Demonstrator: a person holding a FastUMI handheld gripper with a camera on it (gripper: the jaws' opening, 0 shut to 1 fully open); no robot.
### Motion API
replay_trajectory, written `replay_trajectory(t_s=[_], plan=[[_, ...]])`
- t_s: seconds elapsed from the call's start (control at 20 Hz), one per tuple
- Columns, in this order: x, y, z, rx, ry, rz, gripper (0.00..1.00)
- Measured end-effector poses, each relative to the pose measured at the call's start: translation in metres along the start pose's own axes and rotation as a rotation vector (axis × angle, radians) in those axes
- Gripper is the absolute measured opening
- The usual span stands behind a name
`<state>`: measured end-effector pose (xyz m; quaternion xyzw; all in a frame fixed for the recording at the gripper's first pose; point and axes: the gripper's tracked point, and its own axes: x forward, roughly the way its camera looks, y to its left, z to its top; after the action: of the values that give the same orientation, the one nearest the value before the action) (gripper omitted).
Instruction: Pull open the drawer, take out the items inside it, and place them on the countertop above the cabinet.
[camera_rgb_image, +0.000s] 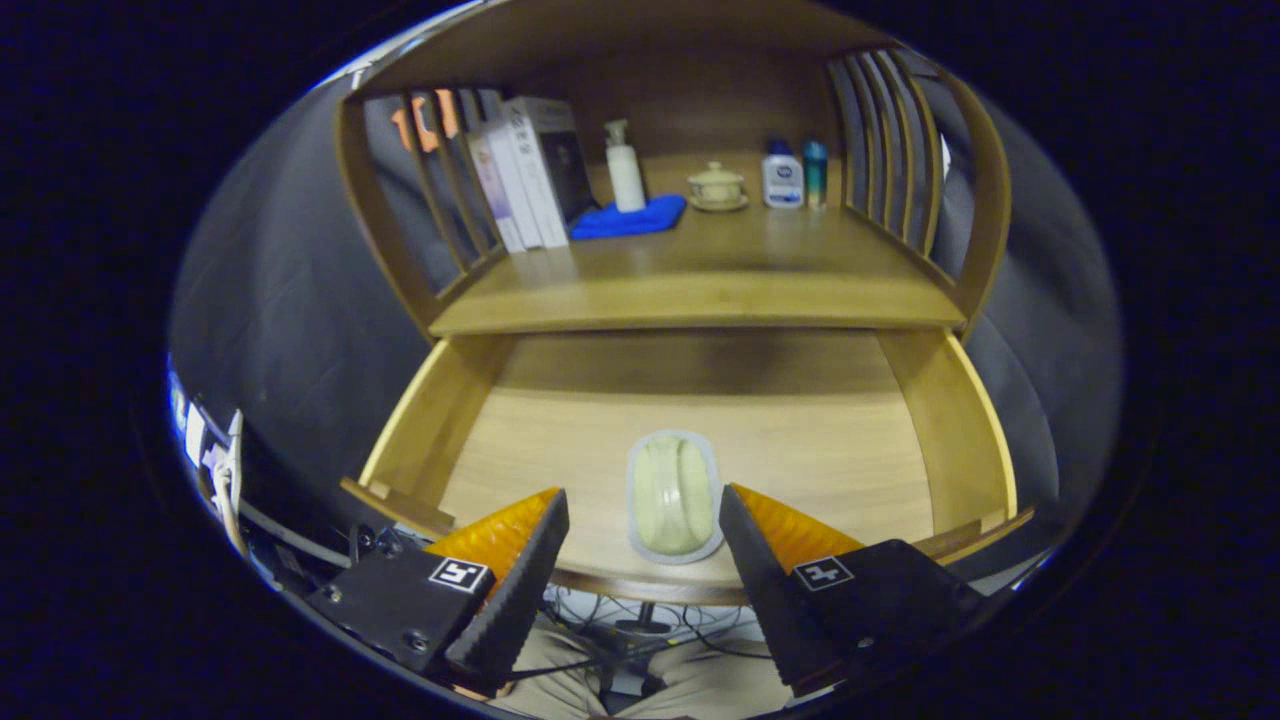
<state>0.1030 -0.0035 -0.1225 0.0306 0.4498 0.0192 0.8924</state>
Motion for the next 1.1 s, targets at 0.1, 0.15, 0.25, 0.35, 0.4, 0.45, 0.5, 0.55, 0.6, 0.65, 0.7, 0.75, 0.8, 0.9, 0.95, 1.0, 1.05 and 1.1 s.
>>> replay_trajectory(t_s=[0.1, 0.15, 0.25, 0.35, 0.4, 0.45, 0.5, 0.55, 0.6, 0.65, 0.7, 0.75, 0.8, 0.9, 0.95, 1.0, 1.05, 1.1], plan=[[0.018, -0.002, 0.001, 0.003, 0.088, -0.008, 0.95], [0.024, -0.001, 0.0, 0.002, 0.131, -0.004, 0.94], [0.037, -0.001, -0.002, 0.003, 0.208, -0.017, 0.92], [0.044, -0.003, -0.004, -0.019, 0.251, -0.041, 0.87], [0.05, -0.004, -0.005, -0.028, 0.27, -0.059, 0.86], [0.055, -0.008, -0.007, -0.026, 0.287, -0.084, 0.8], [0.061, -0.01, -0.009, -0.02, 0.307, -0.102, 0.73], [0.066, -0.009, -0.01, -0.009, 0.322, -0.102, 0.67], [0.068, -0.008, -0.011, 0.0, 0.331, -0.099, 0.61], [0.071, -0.008, -0.012, 0.008, 0.332, -0.1, 0.52], [0.073, -0.008, -0.01, 0.015, 0.326, -0.097, 0.49], [0.075, -0.007, -0.01, 0.026, 0.325, -0.095, 0.46], [0.074, -0.007, -0.009, 0.04, 0.315, -0.095, 0.42], [0.07, -0.006, -0.007, 0.04, 0.308, -0.087, 0.26], [0.066, -0.004, -0.002, 0.046, 0.295, -0.084, 0.22], [0.064, -0.004, 0.003, 0.054, 0.28, -0.079, 0.22], [0.059, -0.003, 0.009, 0.064, 0.265, -0.072, 0.22], [0.052, -0.001, 0.016, 0.07, 0.251, -0.063, 0.22]])
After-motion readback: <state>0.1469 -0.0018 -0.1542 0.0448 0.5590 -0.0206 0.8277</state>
